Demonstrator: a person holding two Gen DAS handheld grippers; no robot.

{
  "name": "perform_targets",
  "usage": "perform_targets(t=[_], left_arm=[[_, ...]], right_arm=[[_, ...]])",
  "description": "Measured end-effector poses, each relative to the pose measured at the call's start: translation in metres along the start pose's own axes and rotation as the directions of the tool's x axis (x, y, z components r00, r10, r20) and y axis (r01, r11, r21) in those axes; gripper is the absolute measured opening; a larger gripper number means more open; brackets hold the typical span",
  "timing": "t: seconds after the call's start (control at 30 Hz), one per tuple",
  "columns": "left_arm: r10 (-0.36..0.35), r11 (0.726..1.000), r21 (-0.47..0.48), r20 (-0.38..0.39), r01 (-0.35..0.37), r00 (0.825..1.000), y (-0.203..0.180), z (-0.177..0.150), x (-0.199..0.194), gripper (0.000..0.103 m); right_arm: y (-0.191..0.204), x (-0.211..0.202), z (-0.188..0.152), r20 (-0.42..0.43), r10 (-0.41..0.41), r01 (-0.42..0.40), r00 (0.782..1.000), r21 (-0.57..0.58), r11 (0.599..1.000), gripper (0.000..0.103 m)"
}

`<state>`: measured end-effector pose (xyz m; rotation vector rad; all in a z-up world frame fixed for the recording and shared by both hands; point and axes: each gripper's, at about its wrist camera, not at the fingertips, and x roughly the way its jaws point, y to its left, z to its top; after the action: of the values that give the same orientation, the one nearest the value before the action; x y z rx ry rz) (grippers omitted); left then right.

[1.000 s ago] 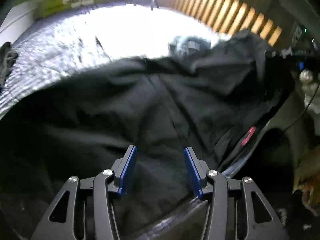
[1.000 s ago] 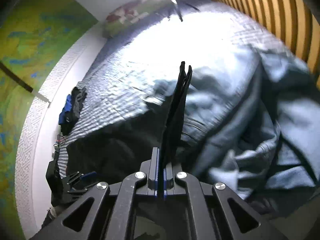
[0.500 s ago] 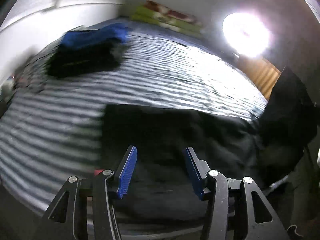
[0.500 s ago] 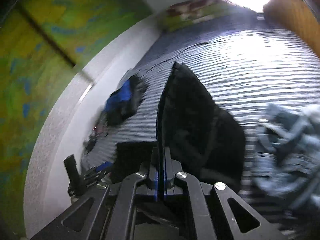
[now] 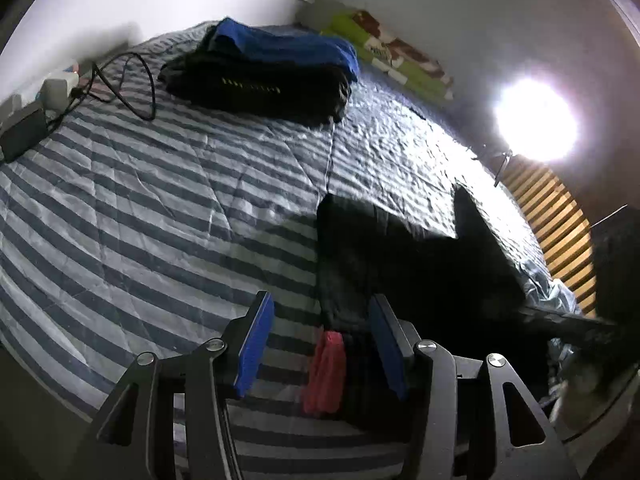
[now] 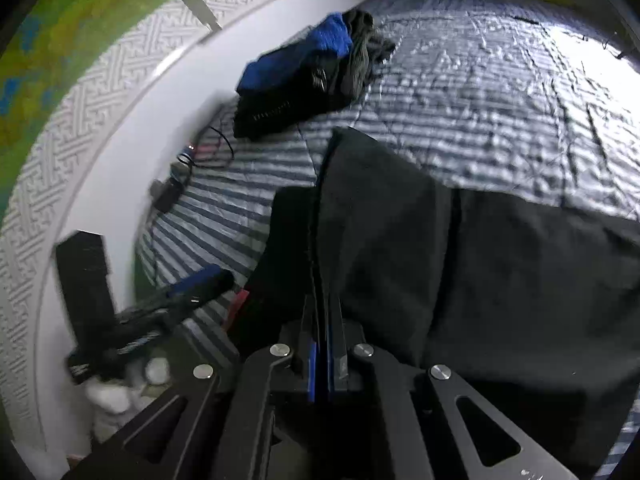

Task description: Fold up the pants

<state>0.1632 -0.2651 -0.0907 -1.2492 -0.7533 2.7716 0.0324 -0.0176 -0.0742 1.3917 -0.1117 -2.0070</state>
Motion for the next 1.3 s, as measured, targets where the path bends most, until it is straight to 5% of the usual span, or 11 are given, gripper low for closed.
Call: perform_targets(t=[0.37, 0.5, 0.57, 0.73, 0.87, 1.0, 1.17, 1.3], left_arm=[[0.006, 1.000, 0.018, -0.013, -0.006, 1.000, -0.010, -0.001, 0.004, 0.053], [0.007, 1.000, 0.008, 0.001, -0.007, 1.000, -0.008, -0.002, 0.001, 0.053], [0.011, 1.000, -0.008, 0.014, -0.011, 1.000, -0.004, -0.002, -0.003, 0.053], [0.037, 0.999, -0.017, 0.033, -0.036, 0.999, -0.001, -0.004, -0.012, 0.053], [0.079, 0.995, 0.061, 0.064, -0.083, 0.995, -0.025, -0.008, -0.023, 0.053], [0.000, 0.993, 0.115, 0.059, -0.007, 0.998, -0.068, -0.015, -0.028, 0.053], [-0.041, 0.964, 0.262, -0.041, 0.051, 0.998, -0.131, -0.034, -0.004, 0.055], [0.020, 0.964, 0.265, -0.161, 0.024, 0.987, -0.159, -0.035, 0.031, 0.053]], right_arm=[[0.018, 0.035, 0.005, -0.032, -0.029, 0.028, 0.999, -0.022, 0.999, 0.004], [0.022, 0.041, 0.006, -0.061, -0.004, 0.002, 0.998, -0.033, 0.999, 0.014], [0.022, 0.029, 0.008, -0.056, 0.068, -0.069, 0.996, -0.016, 0.998, 0.029], [0.015, -0.039, 0.005, 0.042, 0.235, -0.234, 0.971, -0.026, 0.972, 0.038], [-0.031, -0.109, -0.024, 0.135, 0.252, -0.253, 0.958, -0.007, 0.967, 0.043], [-0.111, -0.148, -0.057, 0.196, 0.222, -0.254, 0.955, 0.157, 0.954, 0.043], [-0.171, -0.151, -0.088, 0.184, 0.063, -0.106, 0.981, 0.232, 0.967, 0.043], [-0.206, -0.127, -0.099, 0.118, 0.102, -0.132, 0.988, 0.276, 0.952, 0.043]])
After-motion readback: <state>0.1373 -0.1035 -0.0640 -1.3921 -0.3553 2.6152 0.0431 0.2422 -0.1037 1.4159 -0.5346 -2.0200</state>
